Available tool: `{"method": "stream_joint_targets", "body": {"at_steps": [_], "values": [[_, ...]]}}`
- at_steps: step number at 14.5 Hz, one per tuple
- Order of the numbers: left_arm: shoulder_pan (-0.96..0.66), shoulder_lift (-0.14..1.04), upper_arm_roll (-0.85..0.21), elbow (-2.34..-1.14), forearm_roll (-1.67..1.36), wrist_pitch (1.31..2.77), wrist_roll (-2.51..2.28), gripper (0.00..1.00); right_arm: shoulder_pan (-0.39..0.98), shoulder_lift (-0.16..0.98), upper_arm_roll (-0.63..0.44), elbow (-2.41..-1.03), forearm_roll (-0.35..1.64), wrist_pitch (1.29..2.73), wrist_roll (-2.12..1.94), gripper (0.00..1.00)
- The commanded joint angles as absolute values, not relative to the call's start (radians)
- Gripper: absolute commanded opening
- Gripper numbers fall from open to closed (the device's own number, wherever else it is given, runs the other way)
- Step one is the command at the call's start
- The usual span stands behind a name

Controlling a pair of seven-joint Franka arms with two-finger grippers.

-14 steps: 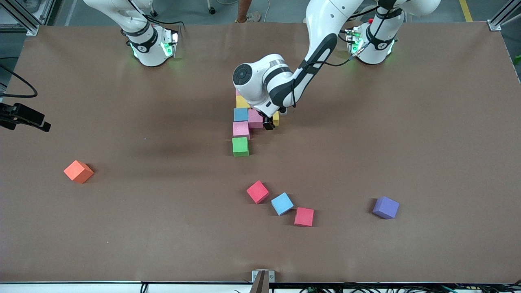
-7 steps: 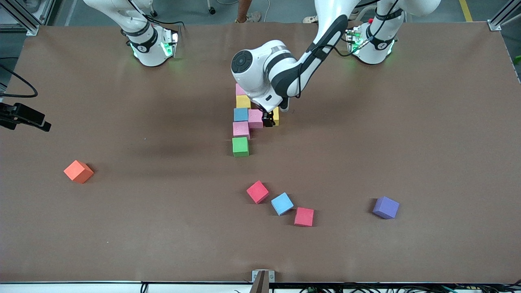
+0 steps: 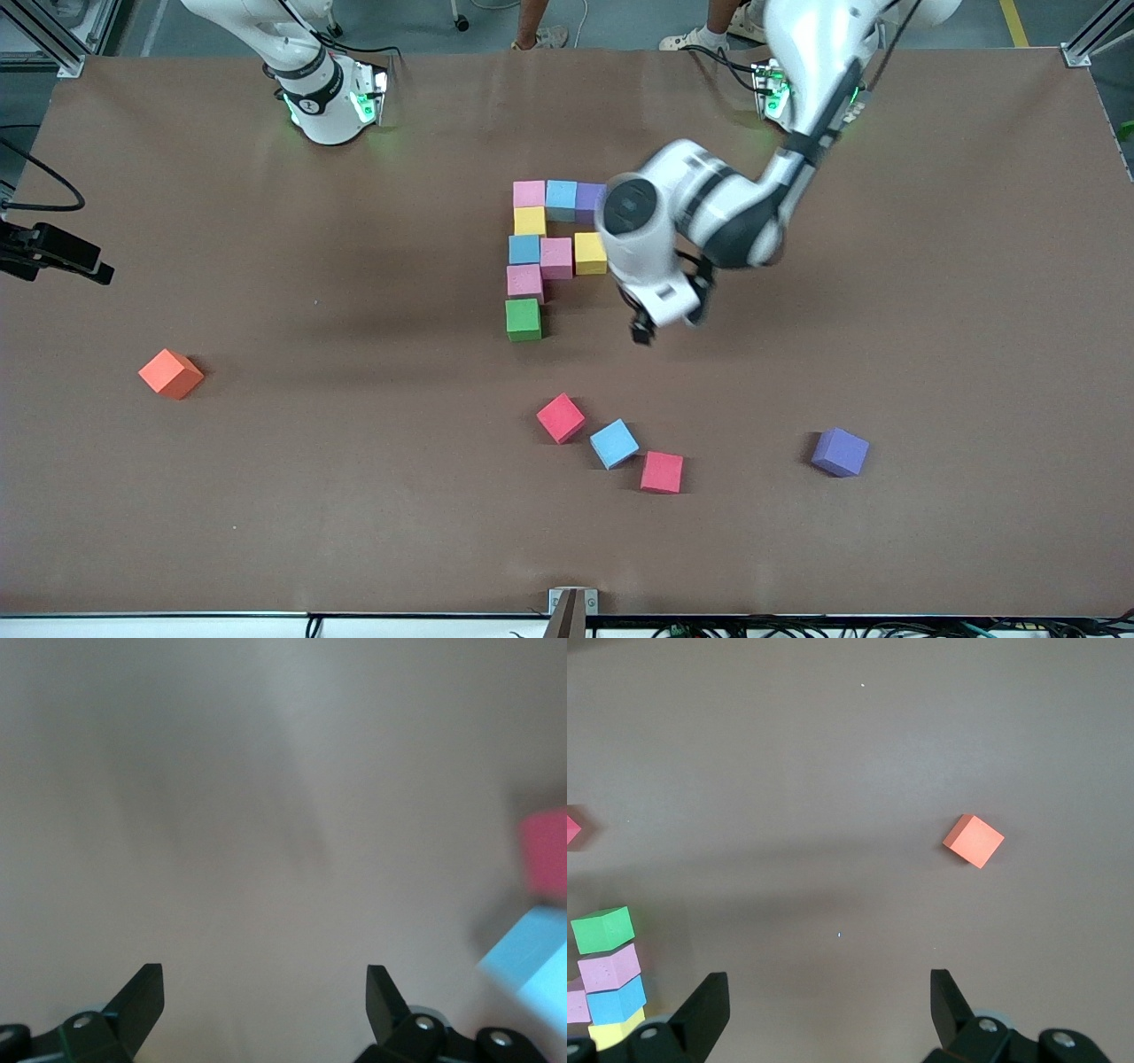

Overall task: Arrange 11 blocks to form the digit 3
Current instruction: 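Move the left gripper to the pink cube beside the blue cube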

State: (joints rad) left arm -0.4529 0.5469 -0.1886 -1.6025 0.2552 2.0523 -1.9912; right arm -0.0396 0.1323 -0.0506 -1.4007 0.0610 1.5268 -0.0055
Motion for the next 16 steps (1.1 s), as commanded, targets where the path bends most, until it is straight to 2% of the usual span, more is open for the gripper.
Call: {"method": "stream_joint_targets", "body": {"at_steps": [1, 3, 6, 9, 11, 16], "values": [[-0.393, 0.655, -0.192, -1.525, 0.253, 2.202, -1.869, 1.0, -0.02, 0.11, -0.044, -1.416, 0.046, 1.519, -0.002, 1.0], [-0.351, 0.728, -0.189, -1.476, 0.25, 2.404, -1.852, 1.0, -0.006, 0.11, -0.046, -1.423, 0.043, 1.523, -0.003, 1.0], [-0.337, 0.791, -0.187, -1.451, 0.247, 2.629, -1.87, 1.0, 0.0, 0.104, -0.046, -1.456, 0.018, 1.538, 0.0, 1.0], [-0.344, 0.894, -0.154, -1.309, 0.235, 2.654, -1.925, 1.0, -0.008, 0.075, -0.051, -1.525, 0.02, 1.627, 0.0, 1.0], [-0.344, 0.954, -0.137, -1.246, 0.235, 2.652, -1.927, 1.0, -0.006, 0.066, -0.051, -1.539, 0.02, 1.629, 0.0, 1.0], [-0.37, 1.006, -0.101, -1.22, 0.236, 2.62, -1.922, 1.0, -0.005, 0.075, -0.051, -1.503, 0.017, 1.62, -0.011, 1.0]]}}
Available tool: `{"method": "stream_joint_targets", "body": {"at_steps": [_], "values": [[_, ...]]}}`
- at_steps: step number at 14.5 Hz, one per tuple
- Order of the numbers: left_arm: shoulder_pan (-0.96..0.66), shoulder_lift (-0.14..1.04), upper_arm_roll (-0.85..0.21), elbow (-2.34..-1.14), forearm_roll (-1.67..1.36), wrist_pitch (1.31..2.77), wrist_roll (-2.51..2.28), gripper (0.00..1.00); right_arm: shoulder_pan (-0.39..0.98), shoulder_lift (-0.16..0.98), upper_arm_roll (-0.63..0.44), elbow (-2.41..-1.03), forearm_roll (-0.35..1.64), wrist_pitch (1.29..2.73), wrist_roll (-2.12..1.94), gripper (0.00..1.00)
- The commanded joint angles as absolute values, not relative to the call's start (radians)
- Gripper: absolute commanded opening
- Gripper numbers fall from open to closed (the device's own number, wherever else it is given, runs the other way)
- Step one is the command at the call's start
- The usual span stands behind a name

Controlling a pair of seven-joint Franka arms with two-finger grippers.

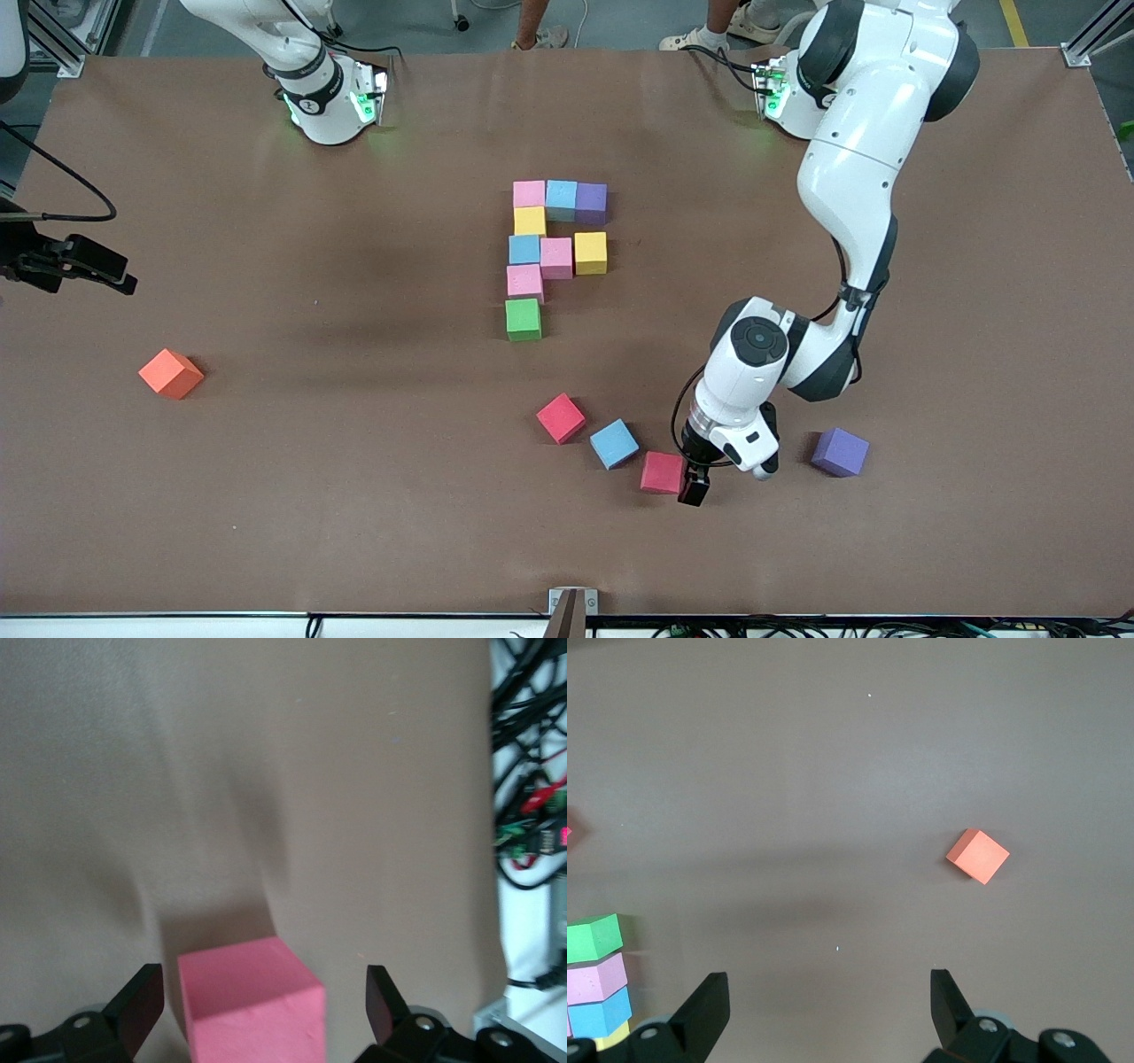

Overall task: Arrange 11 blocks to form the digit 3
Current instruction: 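Grasp the pink cube with the left gripper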

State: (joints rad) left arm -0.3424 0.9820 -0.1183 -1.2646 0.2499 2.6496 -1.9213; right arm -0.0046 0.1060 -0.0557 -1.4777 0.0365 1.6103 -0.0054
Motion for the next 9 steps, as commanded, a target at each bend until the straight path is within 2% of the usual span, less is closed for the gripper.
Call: {"method": "stream_joint_targets", "body": {"at_steps": [1, 9], "values": [[-0.376, 1.006, -0.101, -1.22, 0.236, 2.619, -1.922, 1.0, -0.003, 0.075, -0.051, -1.503, 0.017, 1.621, -0.009, 1.0], [-0.403, 1.029, -0.095, -1.21, 0.238, 2.617, -1.922, 1.0, -0.005, 0.075, -0.051, -1.503, 0.017, 1.62, -0.009, 1.0]]}}
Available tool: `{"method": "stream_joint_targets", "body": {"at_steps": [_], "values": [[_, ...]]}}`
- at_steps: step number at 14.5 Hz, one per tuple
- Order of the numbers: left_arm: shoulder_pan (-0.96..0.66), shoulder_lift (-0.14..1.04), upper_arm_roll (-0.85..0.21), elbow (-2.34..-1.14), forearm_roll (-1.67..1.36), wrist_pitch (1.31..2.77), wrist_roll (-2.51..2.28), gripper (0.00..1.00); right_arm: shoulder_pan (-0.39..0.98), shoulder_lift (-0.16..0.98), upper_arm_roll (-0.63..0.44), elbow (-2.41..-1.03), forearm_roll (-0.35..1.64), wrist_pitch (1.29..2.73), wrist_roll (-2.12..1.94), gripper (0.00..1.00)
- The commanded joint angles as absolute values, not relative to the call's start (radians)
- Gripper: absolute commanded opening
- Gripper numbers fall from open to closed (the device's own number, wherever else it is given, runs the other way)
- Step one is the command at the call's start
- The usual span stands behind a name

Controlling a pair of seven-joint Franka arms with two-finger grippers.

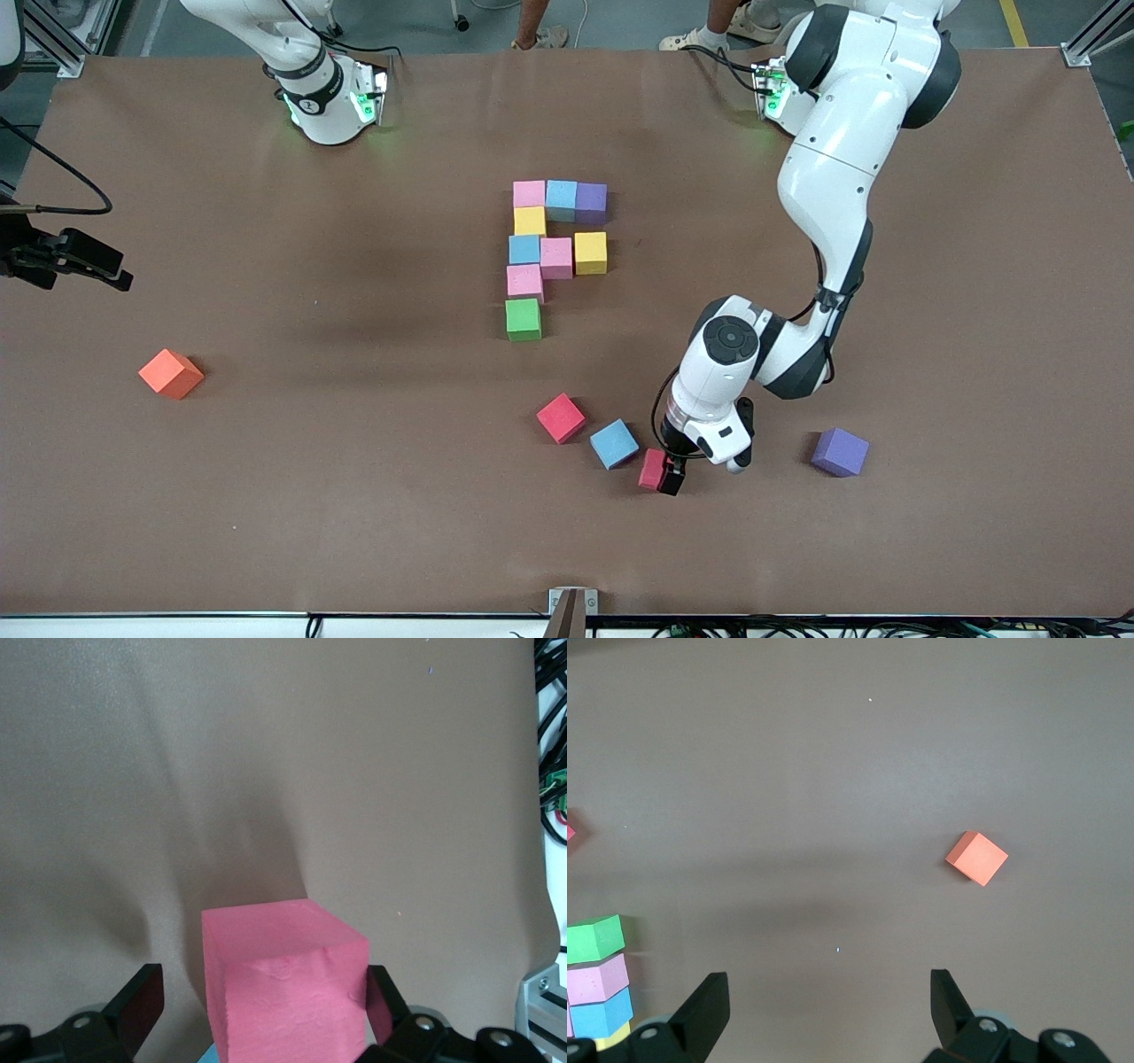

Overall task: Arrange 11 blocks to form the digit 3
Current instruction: 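Grasp the pink cube with the left gripper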

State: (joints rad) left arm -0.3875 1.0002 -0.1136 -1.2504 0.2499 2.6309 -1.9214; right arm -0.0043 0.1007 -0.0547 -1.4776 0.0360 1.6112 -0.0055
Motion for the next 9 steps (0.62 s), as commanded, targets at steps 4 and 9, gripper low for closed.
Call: {"method": "stream_joint_targets", "body": {"at_steps": [4, 9], "values": [[-0.422, 1.046, -0.071, -1.187, 0.238, 2.622, -1.921, 0.85, -0.005, 0.075, -0.051, -1.503, 0.017, 1.621, -0.009, 1.0], [-0.413, 0.994, -0.081, -1.197, 0.239, 2.533, -1.913, 0.11, -0.003, 0.075, -0.051, -1.503, 0.018, 1.62, -0.011, 1.0]]}}
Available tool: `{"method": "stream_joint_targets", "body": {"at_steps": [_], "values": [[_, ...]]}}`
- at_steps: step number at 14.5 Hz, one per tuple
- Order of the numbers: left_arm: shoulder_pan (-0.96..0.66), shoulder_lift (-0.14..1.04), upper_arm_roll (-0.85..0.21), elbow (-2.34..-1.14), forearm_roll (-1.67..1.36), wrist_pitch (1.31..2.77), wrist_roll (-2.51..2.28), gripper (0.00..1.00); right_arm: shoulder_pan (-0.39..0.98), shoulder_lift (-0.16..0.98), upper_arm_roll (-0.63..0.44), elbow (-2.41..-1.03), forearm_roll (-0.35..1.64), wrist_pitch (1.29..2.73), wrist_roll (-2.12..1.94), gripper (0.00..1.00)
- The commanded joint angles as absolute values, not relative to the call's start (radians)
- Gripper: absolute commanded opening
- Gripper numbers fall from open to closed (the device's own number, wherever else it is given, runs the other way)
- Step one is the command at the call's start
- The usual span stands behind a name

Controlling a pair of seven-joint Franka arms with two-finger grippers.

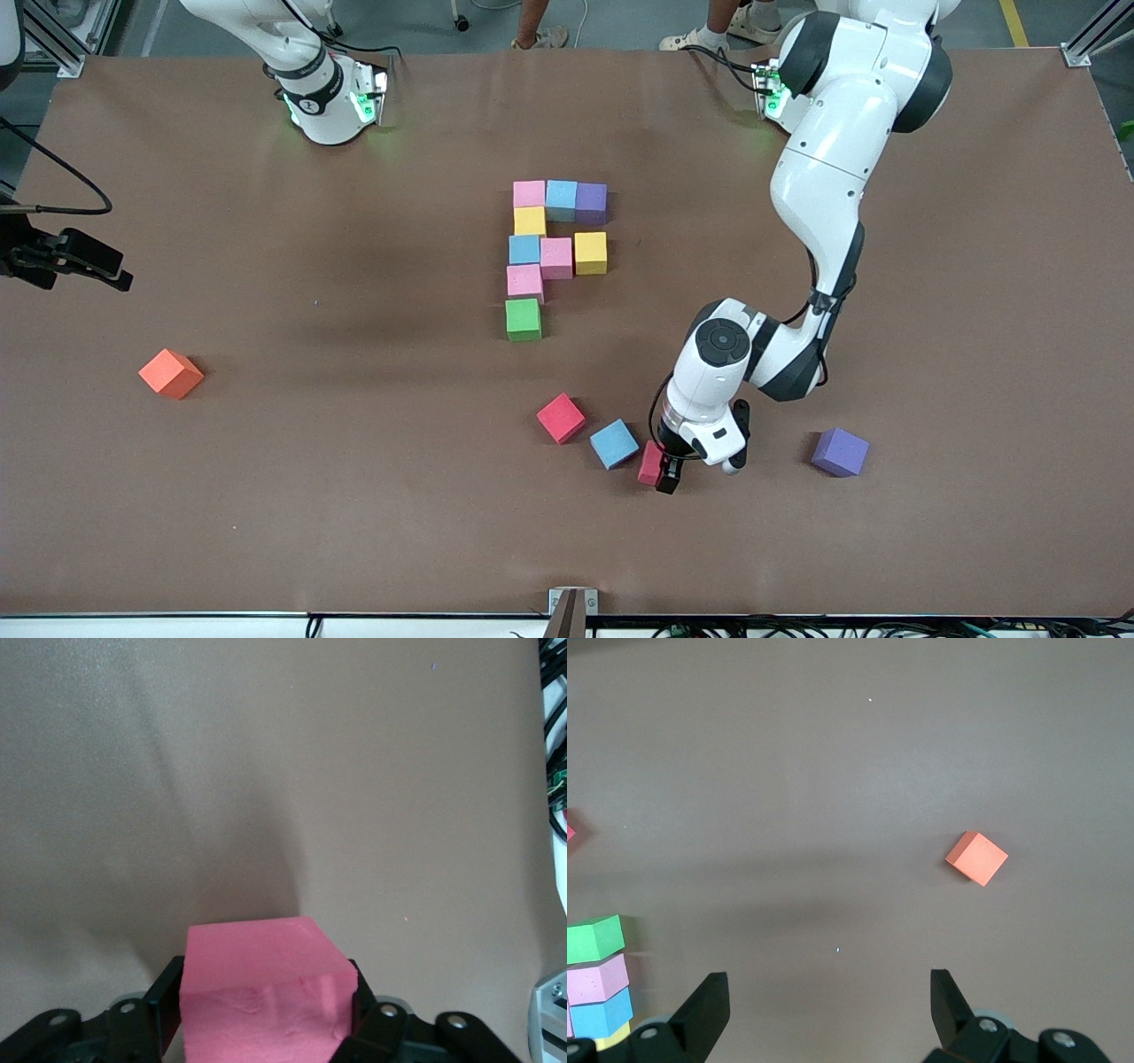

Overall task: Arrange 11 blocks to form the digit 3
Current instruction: 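Grasp the pink cube with the left gripper, then carry the pink cube to the green cube with the left gripper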

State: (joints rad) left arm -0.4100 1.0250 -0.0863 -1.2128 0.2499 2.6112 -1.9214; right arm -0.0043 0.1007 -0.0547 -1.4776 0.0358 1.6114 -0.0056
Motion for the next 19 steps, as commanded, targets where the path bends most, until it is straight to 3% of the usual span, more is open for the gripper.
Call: {"method": "stream_joint_targets", "body": {"at_steps": [1, 6, 9, 14, 19], "values": [[-0.41, 0.962, -0.086, -1.197, 0.238, 2.473, -1.907, 0.11, -0.003, 0.075, -0.051, -1.503, 0.017, 1.62, -0.011, 1.0], [-0.433, 0.821, -0.168, -1.198, 0.236, 2.118, -1.939, 0.11, -0.002, 0.075, -0.051, -1.503, 0.017, 1.621, -0.011, 1.0], [-0.495, 0.801, -0.19, -1.2, 0.236, 2.021, -2.121, 0.11, -0.002, 0.075, -0.051, -1.503, 0.017, 1.62, -0.011, 1.0], [-0.627, 0.837, -0.192, -1.21, 0.218, 2.014, -2.353, 0.11, -0.002, 0.075, -0.051, -1.505, 0.018, 1.618, -0.009, 1.0], [-0.661, 0.899, -0.19, -1.218, 0.202, 2.137, -2.459, 0.11, 0.0, 0.075, -0.049, -1.505, 0.017, 1.618, -0.011, 1.0]]}}
